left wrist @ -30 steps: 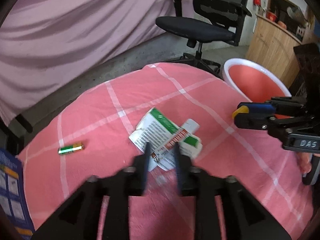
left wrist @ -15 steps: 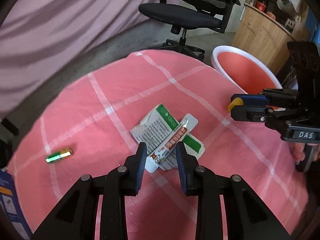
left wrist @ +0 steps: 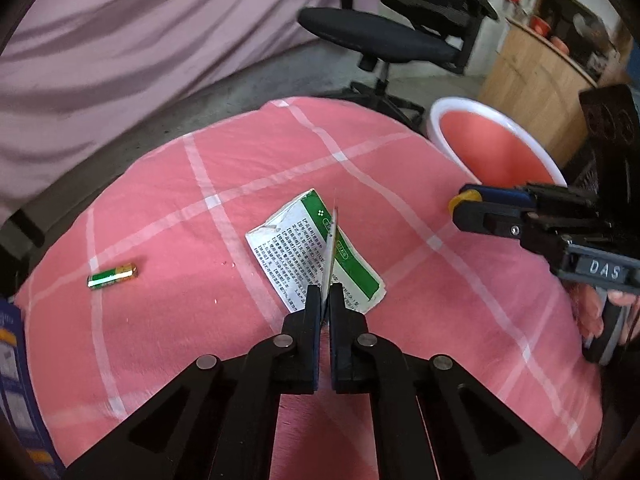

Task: Collect trash
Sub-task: 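Carry the cylinder and tube over the bucket and open both tools to drop them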

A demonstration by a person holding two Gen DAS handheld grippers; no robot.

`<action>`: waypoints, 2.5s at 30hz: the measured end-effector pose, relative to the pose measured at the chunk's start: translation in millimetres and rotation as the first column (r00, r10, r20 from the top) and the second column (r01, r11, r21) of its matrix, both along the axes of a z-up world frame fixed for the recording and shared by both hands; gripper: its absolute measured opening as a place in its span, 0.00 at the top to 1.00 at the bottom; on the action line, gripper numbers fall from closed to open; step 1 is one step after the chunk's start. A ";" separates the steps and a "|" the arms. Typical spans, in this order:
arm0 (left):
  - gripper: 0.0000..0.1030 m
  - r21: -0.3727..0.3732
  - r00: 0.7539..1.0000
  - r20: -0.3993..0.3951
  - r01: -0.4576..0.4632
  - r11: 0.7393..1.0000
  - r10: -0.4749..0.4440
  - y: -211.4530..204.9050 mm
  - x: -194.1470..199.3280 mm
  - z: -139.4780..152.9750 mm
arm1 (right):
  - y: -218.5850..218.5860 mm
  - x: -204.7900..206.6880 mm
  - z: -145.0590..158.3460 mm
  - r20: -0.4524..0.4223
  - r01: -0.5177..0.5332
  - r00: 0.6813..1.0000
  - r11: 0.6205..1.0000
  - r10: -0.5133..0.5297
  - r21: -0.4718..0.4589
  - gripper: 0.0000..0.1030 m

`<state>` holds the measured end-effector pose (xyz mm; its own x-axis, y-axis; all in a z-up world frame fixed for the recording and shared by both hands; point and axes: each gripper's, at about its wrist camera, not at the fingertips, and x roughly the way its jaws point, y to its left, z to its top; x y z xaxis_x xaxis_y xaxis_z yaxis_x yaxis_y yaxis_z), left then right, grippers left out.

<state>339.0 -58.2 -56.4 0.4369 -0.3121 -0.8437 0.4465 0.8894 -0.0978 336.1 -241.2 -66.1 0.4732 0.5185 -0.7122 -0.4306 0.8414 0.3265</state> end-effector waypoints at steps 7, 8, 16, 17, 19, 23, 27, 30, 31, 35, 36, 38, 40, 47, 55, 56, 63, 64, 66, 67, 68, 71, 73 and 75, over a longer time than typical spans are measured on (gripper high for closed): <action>0.99 -0.172 0.983 0.113 -0.123 0.977 0.143 -2.5 -32.6 15.2 | -7.0 -17.9 17.4 0.110 0.007 0.994 1.000 -0.010 0.023 0.51; 0.99 -0.198 0.977 0.135 -0.135 0.971 0.164 -4.2 -38.7 19.5 | -9.1 -20.6 19.8 0.128 0.012 0.992 0.999 -0.016 0.032 0.51; 0.99 -0.343 0.889 0.370 -0.140 0.929 0.270 -29.3 -77.8 64.3 | -35.3 -68.6 60.0 0.444 0.074 0.890 0.994 -0.103 0.083 0.51; 0.99 -0.352 0.877 0.396 -0.130 0.927 0.273 -34.2 -81.1 70.3 | -38.6 -74.8 65.7 0.486 0.083 0.866 0.992 -0.118 0.094 0.51; 0.99 -0.372 0.849 0.447 -0.109 0.922 0.281 -42.9 -86.7 81.6 | -46.8 -86.9 75.1 0.558 0.105 0.815 0.987 -0.155 0.120 0.51; 0.99 -0.394 0.789 0.547 -0.054 0.918 0.281 -59.4 -93.9 101.8 | -69.6 -110.3 90.4 0.671 0.177 0.696 0.967 -0.255 0.184 0.51; 0.99 -0.379 0.746 0.618 0.008 0.926 0.246 -83.2 -91.8 117.8 | -88.8 -119.5 97.0 0.711 0.240 0.621 0.943 -0.330 0.229 0.51; 0.99 -0.357 0.731 0.649 0.048 0.933 0.211 -103.1 -90.5 123.3 | -107.2 -118.1 97.6 0.695 0.297 0.606 0.921 -0.387 0.253 0.51; 0.99 -0.346 0.729 0.657 0.062 0.936 0.195 -111.0 -89.4 124.2 | -112.5 -116.5 97.1 0.684 0.309 0.609 0.914 -0.402 0.262 0.51; 0.99 -0.318 0.750 0.648 0.102 0.943 0.137 -142.3 -83.6 120.1 | -131.2 -109.0 91.8 0.639 0.371 0.622 0.889 -0.453 0.270 0.51; 0.99 -0.316 0.758 0.640 0.112 0.942 0.125 -149.1 -81.9 118.5 | -136.0 -108.5 91.2 0.632 0.378 0.624 0.885 -0.460 0.272 0.51; 0.99 -0.310 0.778 0.620 0.124 0.943 0.101 -164.2 -77.1 114.8 | -145.5 -107.0 88.5 0.616 0.399 0.628 0.876 -0.476 0.269 0.51; 0.99 -0.301 0.802 0.592 0.132 0.944 0.076 -177.3 -70.1 109.6 | -154.1 -104.8 83.6 0.600 0.421 0.638 0.871 -0.483 0.254 0.50; 0.99 -0.269 0.875 0.484 0.117 0.956 0.029 -209.6 -50.0 90.8 | -180.1 -97.3 62.6 0.509 0.485 0.688 0.849 -0.517 0.207 0.50; 0.99 -0.242 0.939 0.343 0.094 0.966 -0.005 -231.9 -22.4 73.9 | -199.8 -80.0 47.9 0.381 0.516 0.734 0.826 -0.563 0.226 0.50; 0.99 -0.235 0.943 0.333 0.090 0.968 -0.007 -233.8 -20.9 72.0 | -199.8 -78.3 46.5 0.372 0.519 0.738 0.826 -0.563 0.218 0.50; 0.96 -0.231 0.968 0.251 0.073 0.970 -0.013 -236.2 -11.9 59.3 | -199.4 -70.6 40.8 0.334 0.534 0.753 0.823 -0.567 0.193 0.49; 0.91 -0.232 0.970 0.242 0.066 0.970 -0.008 -235.2 -10.6 58.5 | -200.1 -69.9 41.0 0.331 0.536 0.753 0.822 -0.568 0.192 0.48; 0.81 -0.231 0.970 0.242 0.046 0.972 0.012 -229.2 -11.0 58.2 | -200.8 -69.6 41.1 0.328 0.538 0.753 0.821 -0.571 0.192 0.48; 0.79 -0.233 0.969 0.247 0.039 0.972 0.020 -225.4 -12.3 58.5 | -201.0 -69.6 41.1 0.328 0.539 0.752 0.820 -0.572 0.192 0.48; 0.79 -0.234 0.968 0.251 0.036 0.972 0.024 -222.5 -13.1 58.7 | -201.2 -69.6 41.0 0.327 0.540 0.752 0.820 -0.572 0.193 0.48; 0.76 -0.233 0.963 0.267 0.021 0.972 0.044 -213.0 -16.2 62.6 | -201.7 -67.6 41.2 0.328 0.538 0.753 0.821 -0.571 0.192 0.45; 0.67 -0.239 0.956 0.286 0.005 0.971 0.065 -204.8 -19.4 65.7 | -199.6 -68.0 42.8 0.336 0.536 0.752 0.822 -0.568 0.192 0.41; 0.61 -0.245 0.946 0.312 -0.013 0.969 0.092 -196.6 -23.6 68.6 | -197.2 -69.0 45.1 0.347 0.532 0.748 0.823 -0.566 0.197 0.36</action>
